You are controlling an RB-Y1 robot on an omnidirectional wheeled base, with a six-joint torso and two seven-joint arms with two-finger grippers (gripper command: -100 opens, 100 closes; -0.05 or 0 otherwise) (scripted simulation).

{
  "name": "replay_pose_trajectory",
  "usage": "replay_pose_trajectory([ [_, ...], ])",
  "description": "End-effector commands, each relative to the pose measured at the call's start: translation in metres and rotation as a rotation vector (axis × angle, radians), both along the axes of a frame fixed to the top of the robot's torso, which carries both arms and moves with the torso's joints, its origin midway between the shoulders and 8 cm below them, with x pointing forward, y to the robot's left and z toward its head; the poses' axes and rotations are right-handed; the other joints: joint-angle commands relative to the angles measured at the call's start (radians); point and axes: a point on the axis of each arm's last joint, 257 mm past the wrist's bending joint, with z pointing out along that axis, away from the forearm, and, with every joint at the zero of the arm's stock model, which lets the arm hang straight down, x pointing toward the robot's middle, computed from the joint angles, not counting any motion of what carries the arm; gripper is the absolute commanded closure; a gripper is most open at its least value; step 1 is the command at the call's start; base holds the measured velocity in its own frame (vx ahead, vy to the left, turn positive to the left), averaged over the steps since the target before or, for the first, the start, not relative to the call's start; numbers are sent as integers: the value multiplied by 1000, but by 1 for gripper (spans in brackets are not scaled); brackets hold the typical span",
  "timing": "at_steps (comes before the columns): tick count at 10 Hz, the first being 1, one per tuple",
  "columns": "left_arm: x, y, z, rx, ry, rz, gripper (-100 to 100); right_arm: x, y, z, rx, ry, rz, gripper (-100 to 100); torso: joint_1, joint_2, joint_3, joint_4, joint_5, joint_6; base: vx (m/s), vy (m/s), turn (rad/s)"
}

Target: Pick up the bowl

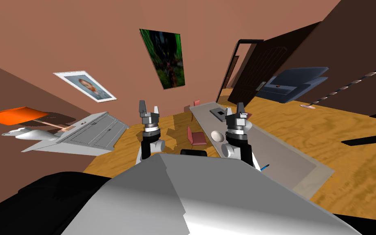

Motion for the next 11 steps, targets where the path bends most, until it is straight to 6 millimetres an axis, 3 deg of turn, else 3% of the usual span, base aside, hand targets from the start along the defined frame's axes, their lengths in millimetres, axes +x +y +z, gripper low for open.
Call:
replay_pose_trajectory([
  [1, 0, 0, 0, 0, 0, 0, 0, 6, 6, -11, -36, 24, 4, -100, 0, 0, 0, 0, 0, 0, -26, 12, 72],
  [4, 0, 0, 0, 0, 0, 0, 0, 20, 19, -41, -127, 86, 16, -100, 1, 4, 2, 1, 0, 0, -66, 24, 79],
  [11, 0, 0, 0, 0, 0, 0, 0, 53, 47, -146, -448, 274, 62, -100, 1, 4, 3, 1, 0, 0, -75, 22, 105],
])
